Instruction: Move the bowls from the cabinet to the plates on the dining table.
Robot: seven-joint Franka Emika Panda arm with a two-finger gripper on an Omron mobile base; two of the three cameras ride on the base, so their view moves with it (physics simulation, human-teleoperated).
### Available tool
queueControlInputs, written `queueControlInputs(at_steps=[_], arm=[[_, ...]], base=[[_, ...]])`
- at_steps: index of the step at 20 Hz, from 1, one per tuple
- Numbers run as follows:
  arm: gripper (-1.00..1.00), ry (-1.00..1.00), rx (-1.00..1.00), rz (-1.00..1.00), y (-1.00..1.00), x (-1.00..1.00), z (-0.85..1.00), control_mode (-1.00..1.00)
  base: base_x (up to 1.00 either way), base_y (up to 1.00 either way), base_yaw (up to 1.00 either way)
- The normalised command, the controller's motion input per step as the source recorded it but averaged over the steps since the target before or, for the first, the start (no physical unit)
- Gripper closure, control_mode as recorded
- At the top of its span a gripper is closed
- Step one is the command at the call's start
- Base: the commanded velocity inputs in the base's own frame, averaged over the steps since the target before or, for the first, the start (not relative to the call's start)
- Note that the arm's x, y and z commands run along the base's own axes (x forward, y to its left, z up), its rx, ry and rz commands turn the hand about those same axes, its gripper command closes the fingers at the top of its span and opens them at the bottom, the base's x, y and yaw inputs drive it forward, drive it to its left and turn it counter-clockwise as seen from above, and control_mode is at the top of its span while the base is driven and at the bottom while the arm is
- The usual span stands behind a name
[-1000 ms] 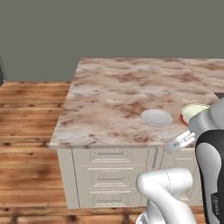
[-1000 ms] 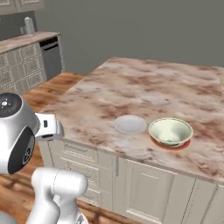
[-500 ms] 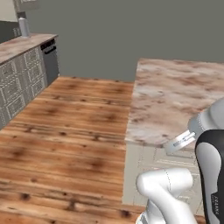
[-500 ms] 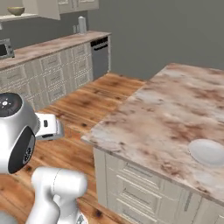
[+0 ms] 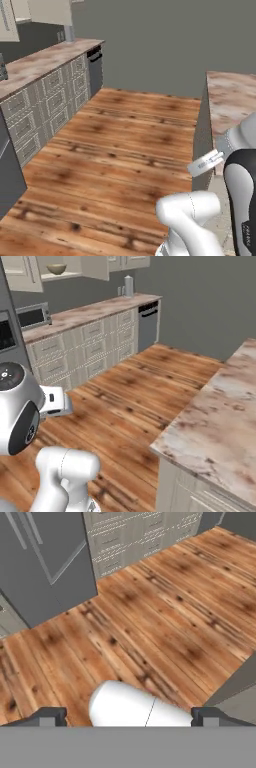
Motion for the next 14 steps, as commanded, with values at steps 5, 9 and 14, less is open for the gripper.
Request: queueControlInputs(at_steps=[5,9,14], arm=[[-1.0,0.0,0.0,0.0,0.0,0.0,0.0,1.0],[-1.0,0.0,0.0,0.0,0.0,0.0,0.0,1.0],[-1.0,0.0,0.0,0.0,0.0,0.0,0.0,1.0]], base=[[0.95,0.38,0.12],[1.0,0.24,0.08],[1.0,0.01,0.14]])
